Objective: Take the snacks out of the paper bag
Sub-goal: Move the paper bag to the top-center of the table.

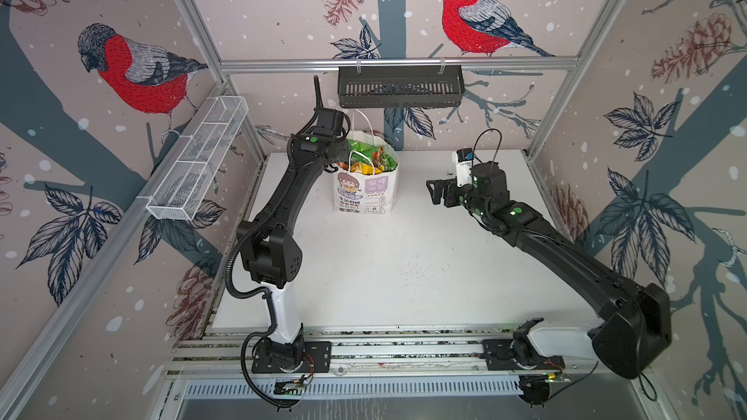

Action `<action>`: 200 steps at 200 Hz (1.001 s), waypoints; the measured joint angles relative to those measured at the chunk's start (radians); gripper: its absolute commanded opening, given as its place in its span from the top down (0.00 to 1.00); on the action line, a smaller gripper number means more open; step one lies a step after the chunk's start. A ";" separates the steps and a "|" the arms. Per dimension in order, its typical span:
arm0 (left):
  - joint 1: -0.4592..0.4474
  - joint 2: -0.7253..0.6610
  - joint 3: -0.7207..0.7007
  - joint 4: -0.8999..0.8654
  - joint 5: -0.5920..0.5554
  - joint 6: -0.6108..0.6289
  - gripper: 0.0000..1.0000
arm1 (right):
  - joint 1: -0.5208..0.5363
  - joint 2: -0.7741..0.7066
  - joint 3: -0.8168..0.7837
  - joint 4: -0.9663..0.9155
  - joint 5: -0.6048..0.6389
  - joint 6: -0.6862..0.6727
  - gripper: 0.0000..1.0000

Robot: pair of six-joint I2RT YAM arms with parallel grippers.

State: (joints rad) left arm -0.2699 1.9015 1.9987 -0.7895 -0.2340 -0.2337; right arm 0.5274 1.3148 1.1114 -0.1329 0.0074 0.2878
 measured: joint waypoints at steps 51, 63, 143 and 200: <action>-0.003 -0.161 -0.216 0.090 -0.003 -0.007 1.00 | 0.000 -0.021 -0.019 0.000 0.000 0.001 0.00; -0.005 -0.196 -0.262 0.110 -0.003 -0.008 1.00 | 0.000 -0.022 -0.021 0.000 0.000 0.002 0.00; -0.035 -0.317 -0.423 0.179 -0.008 -0.032 1.00 | 0.002 -0.034 -0.036 0.000 -0.008 0.008 0.00; -0.068 -0.402 -0.491 0.174 -0.030 -0.052 1.00 | 0.004 -0.042 -0.044 0.001 -0.012 0.024 0.00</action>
State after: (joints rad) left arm -0.3378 1.4990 1.5082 -0.6155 -0.2638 -0.2855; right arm 0.5312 1.2724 1.0676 -0.1322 -0.0044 0.3115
